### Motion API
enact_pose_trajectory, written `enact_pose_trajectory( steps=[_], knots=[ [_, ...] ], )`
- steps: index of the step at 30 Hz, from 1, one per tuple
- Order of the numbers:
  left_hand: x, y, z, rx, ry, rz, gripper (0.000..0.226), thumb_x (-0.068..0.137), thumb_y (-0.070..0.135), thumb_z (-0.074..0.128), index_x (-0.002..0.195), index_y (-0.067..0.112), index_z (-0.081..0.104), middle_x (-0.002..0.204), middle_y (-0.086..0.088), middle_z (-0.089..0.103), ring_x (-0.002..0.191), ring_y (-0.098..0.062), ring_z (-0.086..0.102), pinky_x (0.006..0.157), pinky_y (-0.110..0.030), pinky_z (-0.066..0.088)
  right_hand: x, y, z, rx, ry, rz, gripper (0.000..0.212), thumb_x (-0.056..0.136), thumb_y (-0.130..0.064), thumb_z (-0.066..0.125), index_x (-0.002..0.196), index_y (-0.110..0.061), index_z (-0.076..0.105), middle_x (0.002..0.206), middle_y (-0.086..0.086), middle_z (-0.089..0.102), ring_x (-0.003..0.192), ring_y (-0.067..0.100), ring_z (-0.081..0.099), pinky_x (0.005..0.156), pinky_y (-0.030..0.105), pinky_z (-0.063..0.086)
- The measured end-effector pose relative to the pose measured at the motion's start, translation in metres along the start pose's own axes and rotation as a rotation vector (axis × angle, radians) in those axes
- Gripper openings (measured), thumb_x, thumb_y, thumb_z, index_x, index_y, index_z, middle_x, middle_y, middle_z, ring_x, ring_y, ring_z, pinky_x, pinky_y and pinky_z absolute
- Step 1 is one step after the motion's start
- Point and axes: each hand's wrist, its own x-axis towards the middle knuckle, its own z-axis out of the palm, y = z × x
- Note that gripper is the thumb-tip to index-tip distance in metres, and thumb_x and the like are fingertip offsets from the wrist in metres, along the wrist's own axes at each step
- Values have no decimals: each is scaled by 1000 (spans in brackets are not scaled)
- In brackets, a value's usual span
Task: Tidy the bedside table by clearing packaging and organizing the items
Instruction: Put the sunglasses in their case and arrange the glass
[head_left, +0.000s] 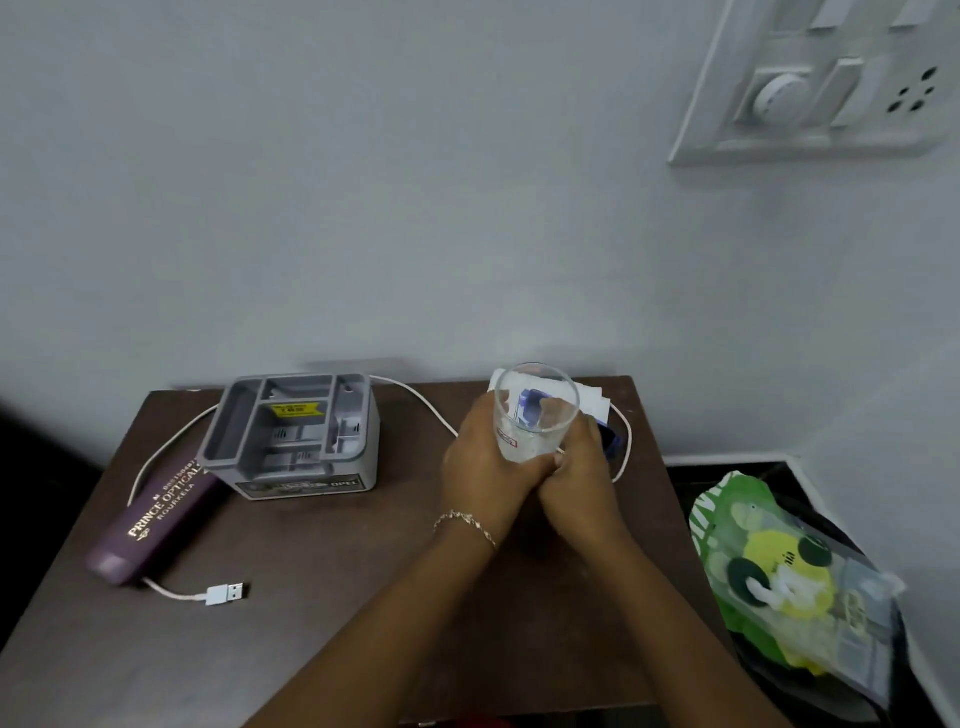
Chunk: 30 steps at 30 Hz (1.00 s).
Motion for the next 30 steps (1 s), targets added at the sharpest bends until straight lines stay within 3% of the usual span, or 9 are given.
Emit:
enact_pose_trajectory(
  steps=[4, 7, 10, 14, 18, 20, 22, 24, 30],
  knots=[
    [-43, 7, -7, -13, 20, 11, 71, 52, 49, 79, 115, 40, 48, 110, 23, 58, 103, -1, 58, 88, -30, 51, -29, -6, -27, 116, -108, 22, 49, 73, -25, 60, 121, -30, 52, 118, -6, 60, 109, 5, 59, 94, 25, 49],
    [-77, 5, -7, -53, -22, -42, 75, 49, 52, 80, 116, 43, 47, 111, 29, 51, 103, 5, 54, 89, -28, 52, -54, -4, -45, 119, -248, 60, 56, 68, 0, 72, 112, -28, 53, 110, -8, 62, 97, -4, 62, 81, 12, 51],
    [-102, -1, -2, -48, -16, -122, 69, 43, 58, 77, 103, 55, 44, 104, 34, 51, 95, 9, 55, 84, -23, 51, -71, 8, -54, 234, -263, 165, 61, 47, -9, 90, 98, -16, 57, 115, 16, 64, 112, 20, 62, 90, 23, 51],
    [-116, -8, 5, -79, -10, -213, 75, 39, 53, 80, 101, 51, 40, 97, 34, 54, 87, 8, 59, 80, -28, 53, -86, 18, -60, 206, -381, 132, 71, 63, 22, 66, 124, -12, 52, 113, 6, 68, 105, 19, 66, 85, 25, 54],
    [-114, -6, 12, -3, -6, -208, 77, 36, 60, 75, 101, 56, 33, 106, 25, 55, 94, 4, 59, 82, -28, 52, -79, 31, -56, 286, -335, 206, 93, 44, -6, 89, 129, -2, 49, 98, 10, 70, 94, 7, 69, 104, 50, 41],
    [-111, -3, 14, 22, -6, -210, 81, 37, 62, 74, 107, 52, 35, 111, 25, 54, 99, 2, 58, 85, -27, 51, -77, 33, -56, 251, -300, 197, 90, 44, -17, 88, 127, -5, 53, 99, 8, 70, 94, 5, 69, 104, 44, 42],
    [-108, -2, 16, 33, -1, -208, 84, 39, 62, 74, 112, 47, 37, 113, 26, 52, 101, 1, 57, 86, -26, 50, -79, 28, -60, 97, -358, 156, 60, 63, -1, 73, 115, -24, 57, 108, 1, 69, 101, 6, 66, 89, 23, 53],
    [-107, 0, 16, 46, -14, -208, 79, 41, 62, 73, 111, 47, 38, 111, 26, 50, 101, 1, 56, 86, -25, 49, -74, 32, -67, -10, -468, 181, 63, 68, 10, 67, 118, -26, 53, 109, 0, 65, 95, -2, 64, 77, 12, 52],
    [-110, -9, 5, 36, -67, -207, 83, 43, 64, 71, 118, 45, 39, 113, 32, 44, 110, 3, 51, 93, -24, 45, -82, 45, -54, 157, -336, 248, 85, 64, 22, 62, 139, -7, 33, 126, 1, 55, 102, -3, 63, 97, 22, 48]
  ],
)
